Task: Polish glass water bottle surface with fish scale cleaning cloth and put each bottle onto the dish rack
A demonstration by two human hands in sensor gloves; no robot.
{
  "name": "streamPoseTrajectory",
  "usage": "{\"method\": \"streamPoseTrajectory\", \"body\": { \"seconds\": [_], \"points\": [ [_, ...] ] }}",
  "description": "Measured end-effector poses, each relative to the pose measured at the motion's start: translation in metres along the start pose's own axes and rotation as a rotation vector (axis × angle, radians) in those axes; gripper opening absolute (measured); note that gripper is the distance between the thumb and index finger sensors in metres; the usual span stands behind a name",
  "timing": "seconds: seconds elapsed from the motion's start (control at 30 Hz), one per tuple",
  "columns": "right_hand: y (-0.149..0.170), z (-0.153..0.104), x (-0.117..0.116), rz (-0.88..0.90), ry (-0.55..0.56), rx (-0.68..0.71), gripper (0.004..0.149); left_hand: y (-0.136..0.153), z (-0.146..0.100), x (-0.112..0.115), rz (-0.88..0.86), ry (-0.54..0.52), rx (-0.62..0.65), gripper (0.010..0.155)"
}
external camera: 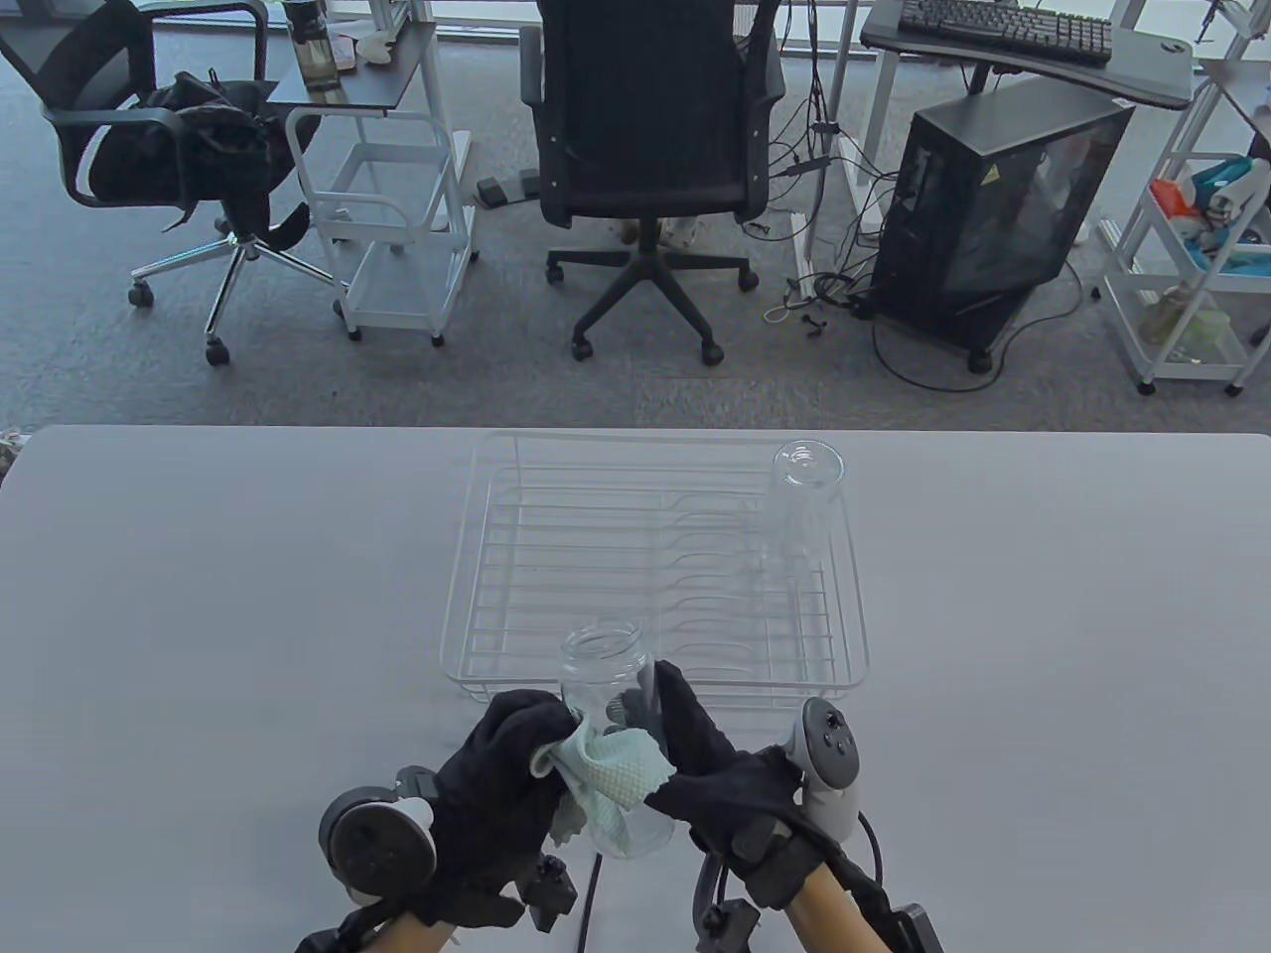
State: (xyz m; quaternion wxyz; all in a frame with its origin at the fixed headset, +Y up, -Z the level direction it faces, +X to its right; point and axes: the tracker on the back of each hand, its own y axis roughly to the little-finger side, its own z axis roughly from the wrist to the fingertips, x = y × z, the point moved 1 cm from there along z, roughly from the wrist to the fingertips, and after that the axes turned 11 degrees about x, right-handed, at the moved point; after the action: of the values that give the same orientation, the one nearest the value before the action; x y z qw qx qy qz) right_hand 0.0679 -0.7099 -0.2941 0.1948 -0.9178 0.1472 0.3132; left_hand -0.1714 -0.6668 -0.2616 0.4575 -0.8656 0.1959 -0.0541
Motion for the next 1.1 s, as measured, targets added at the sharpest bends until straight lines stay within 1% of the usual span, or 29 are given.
{"method": "streamPoseTrajectory", "body": {
  "seconds": [0.1,0.23,0.43,0.53,0.6,0.67,0.7,0.73,0.83,0.9,0.97,1.0,1.1],
  "points": [
    [-0.001,0.000,0.001,-0.014,0.027,0.026,0.093,-0.001,0.000,0.001,-0.003,0.006,-0.002,0.043],
    [-0.004,0.000,0.005,-0.092,0.076,0.063,0.099,-0.004,-0.001,0.008,0.015,0.049,0.021,0.043],
    [-0.009,-0.003,0.019,-0.092,0.173,0.093,0.101,-0.010,-0.005,0.024,0.105,0.178,0.097,0.043],
    [-0.011,-0.005,0.025,-0.099,0.239,0.111,0.102,-0.012,-0.009,0.034,0.133,0.244,0.130,0.043],
    [-0.012,-0.006,0.028,-0.093,0.265,0.121,0.103,-0.014,-0.009,0.038,0.142,0.256,0.150,0.043],
    [-0.013,-0.005,0.025,-0.091,0.249,0.123,0.100,-0.016,-0.009,0.040,0.123,0.240,0.148,0.043],
    [-0.014,-0.004,0.023,-0.100,0.227,0.113,0.097,-0.016,-0.009,0.039,0.126,0.227,0.145,0.043],
    [-0.015,-0.003,0.021,-0.110,0.190,0.113,0.097,-0.016,-0.008,0.037,0.125,0.219,0.152,0.043],
    [-0.014,-0.002,0.013,-0.130,0.112,0.084,0.093,-0.014,-0.006,0.029,0.103,0.158,0.121,0.043],
    [-0.008,-0.003,0.009,-0.073,0.071,0.060,0.091,-0.011,-0.004,0.023,0.072,0.118,0.085,0.043],
    [-0.002,-0.002,0.005,0.077,0.061,0.016,0.086,-0.008,-0.003,0.016,0.052,0.080,0.063,0.043],
    [-0.001,-0.002,0.004,0.107,0.055,0.008,0.085,-0.007,-0.003,0.014,0.045,0.066,0.057,0.043],
    [0.001,0.000,0.002,0.065,-0.002,-0.004,0.087,-0.001,-0.001,0.005,0.035,0.023,0.029,0.043]
  ]
}}
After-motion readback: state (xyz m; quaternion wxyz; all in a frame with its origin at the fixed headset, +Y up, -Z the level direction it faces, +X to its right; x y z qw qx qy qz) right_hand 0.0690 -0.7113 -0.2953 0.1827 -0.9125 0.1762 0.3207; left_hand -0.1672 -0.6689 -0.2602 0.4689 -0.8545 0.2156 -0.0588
